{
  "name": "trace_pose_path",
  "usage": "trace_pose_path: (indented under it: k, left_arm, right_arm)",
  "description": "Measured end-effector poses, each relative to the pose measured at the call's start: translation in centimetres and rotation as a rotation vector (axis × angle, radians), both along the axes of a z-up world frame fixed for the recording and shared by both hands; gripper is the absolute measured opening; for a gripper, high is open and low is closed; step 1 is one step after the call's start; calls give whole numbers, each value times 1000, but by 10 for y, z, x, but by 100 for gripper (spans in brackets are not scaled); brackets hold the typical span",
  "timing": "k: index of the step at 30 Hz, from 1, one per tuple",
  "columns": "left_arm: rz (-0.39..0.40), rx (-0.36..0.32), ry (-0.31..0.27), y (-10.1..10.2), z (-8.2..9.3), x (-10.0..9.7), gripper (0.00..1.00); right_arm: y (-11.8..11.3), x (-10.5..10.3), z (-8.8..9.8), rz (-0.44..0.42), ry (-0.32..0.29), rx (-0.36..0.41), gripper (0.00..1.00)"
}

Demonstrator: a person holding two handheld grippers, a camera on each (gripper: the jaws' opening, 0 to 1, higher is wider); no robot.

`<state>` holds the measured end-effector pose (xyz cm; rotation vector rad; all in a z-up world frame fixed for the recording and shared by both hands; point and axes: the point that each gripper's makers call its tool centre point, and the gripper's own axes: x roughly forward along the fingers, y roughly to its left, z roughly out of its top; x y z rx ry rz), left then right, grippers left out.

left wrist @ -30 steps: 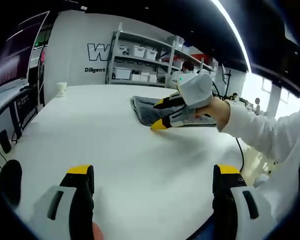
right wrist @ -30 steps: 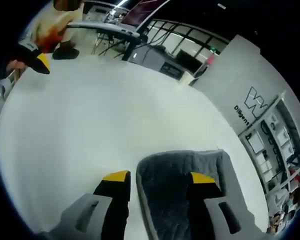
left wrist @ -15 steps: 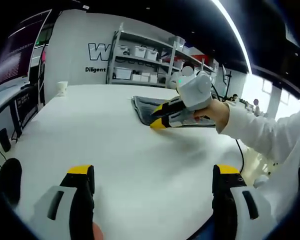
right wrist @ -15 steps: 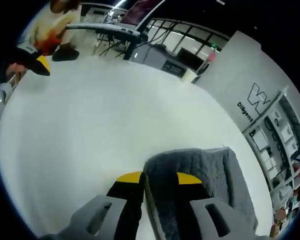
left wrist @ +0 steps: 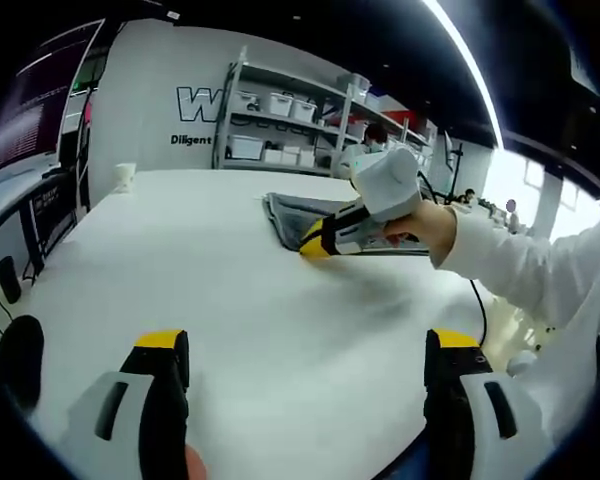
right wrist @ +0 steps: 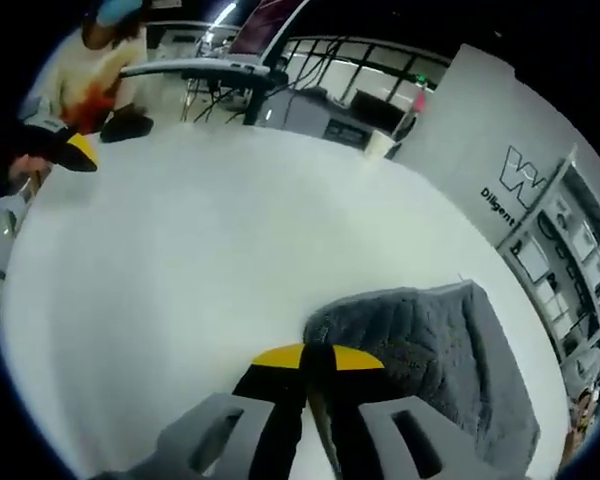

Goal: Open the folded towel by lifting each exposed corner and separating the folded layers until the towel lies flat within the target outline without major curled edges

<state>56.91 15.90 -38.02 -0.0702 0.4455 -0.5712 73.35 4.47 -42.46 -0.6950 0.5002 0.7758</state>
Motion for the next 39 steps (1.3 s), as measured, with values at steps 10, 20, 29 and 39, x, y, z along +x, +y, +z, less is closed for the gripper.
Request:
trace_pose_path:
  k: [10, 20, 29, 39]
  left_arm:
    - [1, -1, -2, 1, 2, 0, 97]
    - [-4, 5, -5, -3, 3, -1, 97]
    - [-5, 10, -7, -4, 5, -3, 97]
    - [-6, 15, -9, -7, 5, -5, 97]
  right_arm:
    - [0, -2, 1, -8, 3, 17, 0]
    - [-3, -4, 17, -21, -3, 81, 0]
    - [-12, 3, 31, -42, -38, 113, 0]
    - [-36, 9, 42, -92, -83, 125, 0]
